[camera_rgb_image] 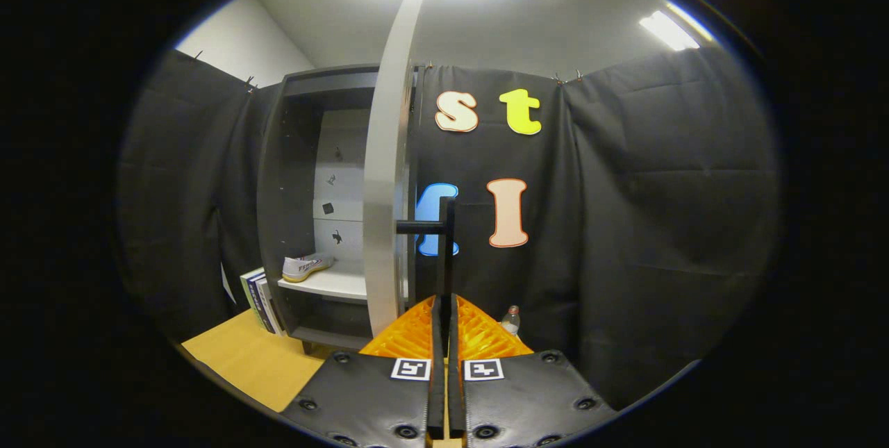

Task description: Open the shoe cabinet door, grab the shoes and put them into the shoe cabinet, then close the shoe cabinet door.

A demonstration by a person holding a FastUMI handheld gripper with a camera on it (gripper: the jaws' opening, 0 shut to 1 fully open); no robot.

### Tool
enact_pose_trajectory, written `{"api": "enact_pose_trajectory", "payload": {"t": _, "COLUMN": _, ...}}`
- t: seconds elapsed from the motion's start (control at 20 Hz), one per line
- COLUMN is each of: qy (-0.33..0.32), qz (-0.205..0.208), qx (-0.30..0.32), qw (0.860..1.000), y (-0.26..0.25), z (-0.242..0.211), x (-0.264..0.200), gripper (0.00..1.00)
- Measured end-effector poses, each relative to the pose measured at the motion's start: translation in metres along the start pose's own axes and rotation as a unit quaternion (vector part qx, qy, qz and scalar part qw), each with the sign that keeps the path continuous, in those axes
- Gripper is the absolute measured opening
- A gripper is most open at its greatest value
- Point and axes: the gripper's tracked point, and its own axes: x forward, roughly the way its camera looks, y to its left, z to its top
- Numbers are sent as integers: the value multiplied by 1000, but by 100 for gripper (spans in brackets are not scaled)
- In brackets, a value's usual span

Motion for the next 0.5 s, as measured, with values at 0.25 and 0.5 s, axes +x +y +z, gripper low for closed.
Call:
{"api": "enact_pose_trajectory", "payload": {"t": 0.25, "qy": 10, "qz": -36, "qx": -1, "qw": 999, "y": -12, "z": -1, "x": -8, "gripper": 7}}
{"api": "enact_pose_trajectory", "payload": {"t": 0.5, "qy": 36, "qz": -69, "qx": 20, "qw": 997, "y": -21, "z": -9, "x": -61, "gripper": 33}}
